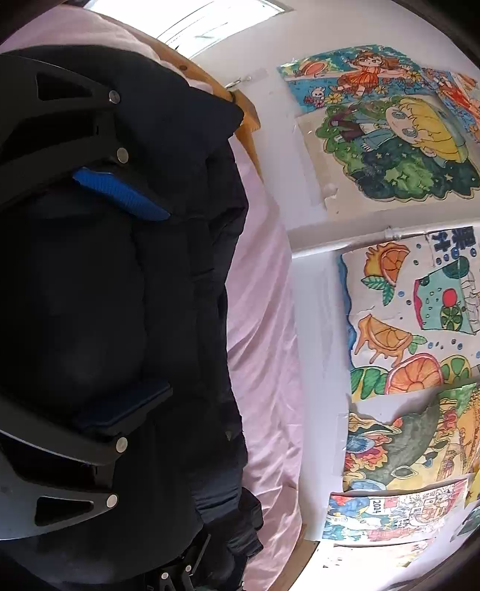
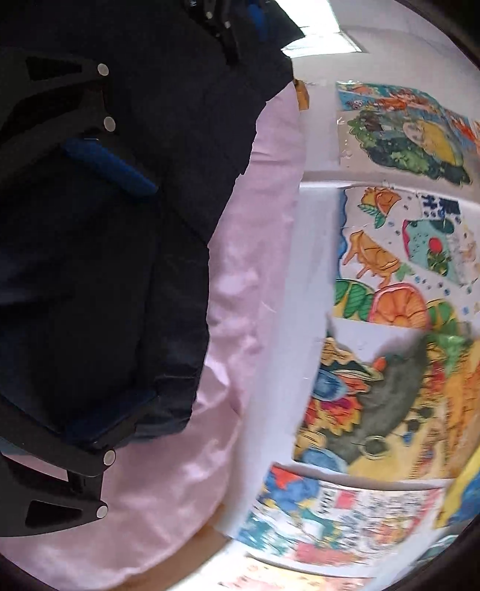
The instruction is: Fold large clothes
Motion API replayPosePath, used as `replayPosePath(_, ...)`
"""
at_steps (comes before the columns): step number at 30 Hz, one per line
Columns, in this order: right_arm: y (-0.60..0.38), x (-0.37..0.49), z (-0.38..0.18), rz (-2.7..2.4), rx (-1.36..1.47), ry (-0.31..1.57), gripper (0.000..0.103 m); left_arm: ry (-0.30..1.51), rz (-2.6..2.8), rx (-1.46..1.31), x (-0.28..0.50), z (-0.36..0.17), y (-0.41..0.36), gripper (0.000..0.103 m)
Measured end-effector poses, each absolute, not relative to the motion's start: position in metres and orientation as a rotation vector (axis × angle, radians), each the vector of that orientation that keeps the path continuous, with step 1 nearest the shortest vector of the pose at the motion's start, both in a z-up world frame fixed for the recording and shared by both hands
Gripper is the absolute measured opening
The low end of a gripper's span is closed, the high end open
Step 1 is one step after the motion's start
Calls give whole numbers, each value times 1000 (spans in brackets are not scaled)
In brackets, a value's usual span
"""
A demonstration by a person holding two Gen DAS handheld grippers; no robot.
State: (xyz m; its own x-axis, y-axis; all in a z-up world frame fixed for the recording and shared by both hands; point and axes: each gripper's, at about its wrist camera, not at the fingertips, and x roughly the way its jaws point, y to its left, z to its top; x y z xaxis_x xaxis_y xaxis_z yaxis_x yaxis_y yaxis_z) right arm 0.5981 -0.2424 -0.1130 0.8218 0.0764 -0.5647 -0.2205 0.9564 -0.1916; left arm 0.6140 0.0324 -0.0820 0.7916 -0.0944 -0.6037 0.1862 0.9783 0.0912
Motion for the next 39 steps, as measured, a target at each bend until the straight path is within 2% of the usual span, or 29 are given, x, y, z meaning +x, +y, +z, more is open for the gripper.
replayPosePath(10, -255, 620, -135, 212, -149, 651, 103, 644, -173, 98, 628, -93, 37, 88)
replayPosePath(16, -276, 601, -104, 353, -51, 656, 103, 629, -308, 34, 589, -55, 61, 88)
replayPosePath(20, -291, 578, -72, 418, -90, 693, 103, 621, -371, 5, 552, -31, 92, 90)
replayPosePath(25, -322, 544, -60, 439, -138, 769, 103, 695, -347, -47, 513, -36, 133, 91)
replayPosePath(30, -374, 523, -67, 413, 17, 764, 103, 792, -342, -94, 486, -52, 160, 90)
replayPosePath(39, -425, 563, -104, 506, 300, 865, 103, 922, -473, -342, 493, -73, 188, 92)
